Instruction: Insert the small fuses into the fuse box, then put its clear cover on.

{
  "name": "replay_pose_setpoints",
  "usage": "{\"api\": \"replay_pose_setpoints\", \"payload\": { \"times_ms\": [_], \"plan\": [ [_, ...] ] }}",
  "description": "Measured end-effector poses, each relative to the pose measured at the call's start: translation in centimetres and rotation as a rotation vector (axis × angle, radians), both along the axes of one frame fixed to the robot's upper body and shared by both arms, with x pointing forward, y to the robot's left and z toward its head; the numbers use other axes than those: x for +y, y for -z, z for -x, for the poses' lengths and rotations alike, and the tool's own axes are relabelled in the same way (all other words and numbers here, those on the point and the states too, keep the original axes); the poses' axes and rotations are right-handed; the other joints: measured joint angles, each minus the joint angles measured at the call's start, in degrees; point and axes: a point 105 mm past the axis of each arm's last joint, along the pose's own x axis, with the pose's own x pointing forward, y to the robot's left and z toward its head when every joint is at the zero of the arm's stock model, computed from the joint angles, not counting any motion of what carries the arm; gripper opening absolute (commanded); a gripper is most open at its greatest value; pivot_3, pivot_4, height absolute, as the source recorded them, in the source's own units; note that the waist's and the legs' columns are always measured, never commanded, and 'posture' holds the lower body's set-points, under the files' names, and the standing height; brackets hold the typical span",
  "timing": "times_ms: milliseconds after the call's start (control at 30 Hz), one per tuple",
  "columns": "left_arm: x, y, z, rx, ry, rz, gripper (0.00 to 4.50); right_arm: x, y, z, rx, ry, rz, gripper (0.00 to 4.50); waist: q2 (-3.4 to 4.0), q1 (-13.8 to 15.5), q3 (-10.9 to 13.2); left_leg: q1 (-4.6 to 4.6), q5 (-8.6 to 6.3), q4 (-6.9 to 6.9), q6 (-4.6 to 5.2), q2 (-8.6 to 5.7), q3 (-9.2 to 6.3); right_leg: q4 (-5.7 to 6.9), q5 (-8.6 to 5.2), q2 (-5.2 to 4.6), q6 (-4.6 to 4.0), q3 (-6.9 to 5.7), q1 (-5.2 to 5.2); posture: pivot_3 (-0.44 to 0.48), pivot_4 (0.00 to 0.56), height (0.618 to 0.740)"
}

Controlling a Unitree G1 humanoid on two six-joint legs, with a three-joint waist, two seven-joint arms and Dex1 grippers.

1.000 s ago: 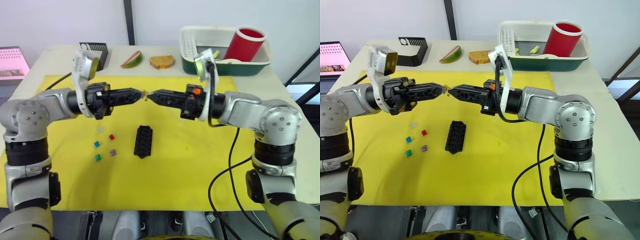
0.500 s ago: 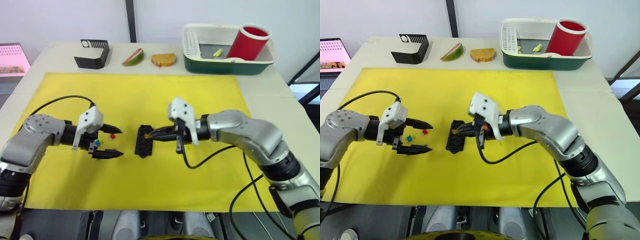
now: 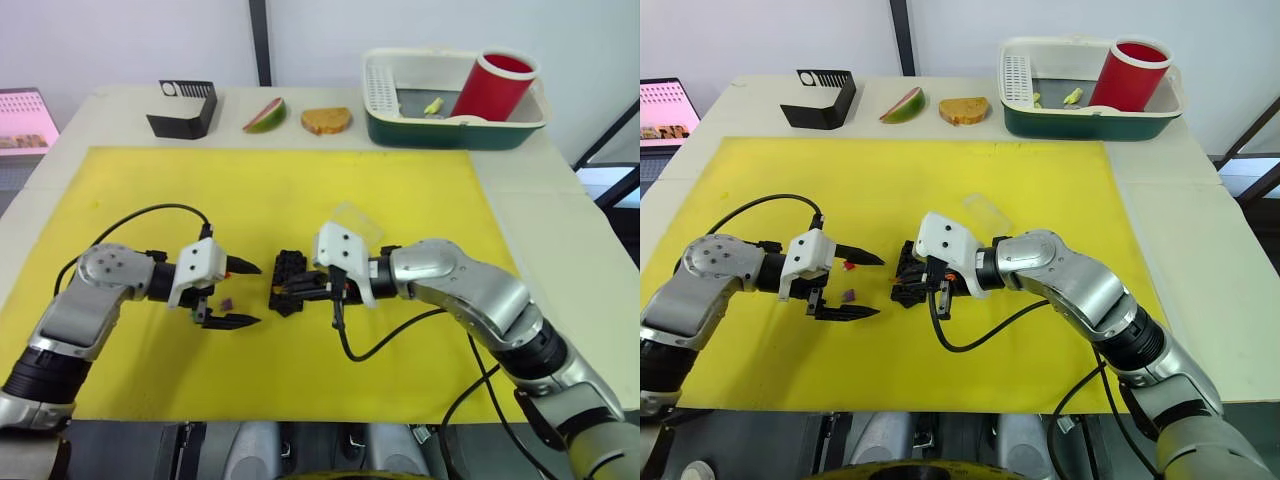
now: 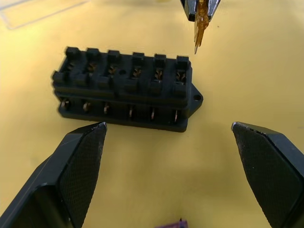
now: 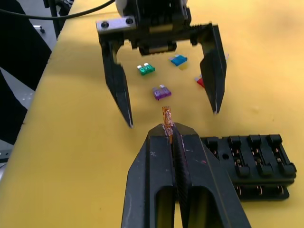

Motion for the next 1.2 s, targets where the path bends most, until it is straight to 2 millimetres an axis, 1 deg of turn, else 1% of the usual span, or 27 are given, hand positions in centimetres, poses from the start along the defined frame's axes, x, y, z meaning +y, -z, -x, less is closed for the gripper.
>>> {"api": "replay_pose_setpoints", "payload": {
  "times_ms": [100,500,800,1200],
  "plan": [
    [-0.1,-0.3,-0.3,-0.014,-0.002,0.002,4.43,0.0,0.3,0.0,0.000,0.008,0.002,0.00,0.00,0.0,0.0,0.00,0.00,0.00,0.00,-0.01,-0.01,0.00,0.00,0.00,0.01,0.00,0.02,0.000,0.150,0.740],
    [-0.5,0.0,-0.6,-0.019,-0.024,0.021,4.43,-0.4,1.6,-0.2,0.004,0.027,0.030,0.00,-0.01,0.0,0.0,0.02,0.01,0.02,-0.01,0.00,-0.02,0.02,0.01,0.03,0.01,0.00,0.04,0.000,0.150,0.740],
    [-0.6,0.1,-0.7,-0.035,-0.024,0.018,4.43,-0.5,1.8,-0.6,-0.009,0.032,0.037,0.00,-0.01,0.0,0.0,0.03,0.01,0.04,-0.02,0.00,-0.03,0.05,0.00,0.03,0.01,0.00,0.05,0.000,0.150,0.740],
    [-0.5,0.3,-0.7,-0.037,-0.034,0.015,4.43,-0.2,2.1,-0.4,0.004,0.026,0.030,0.00,-0.02,-0.1,0.0,0.04,0.02,0.06,-0.02,0.00,-0.03,0.08,0.01,0.04,0.01,0.00,0.05,0.000,0.150,0.740]
  ]
}}
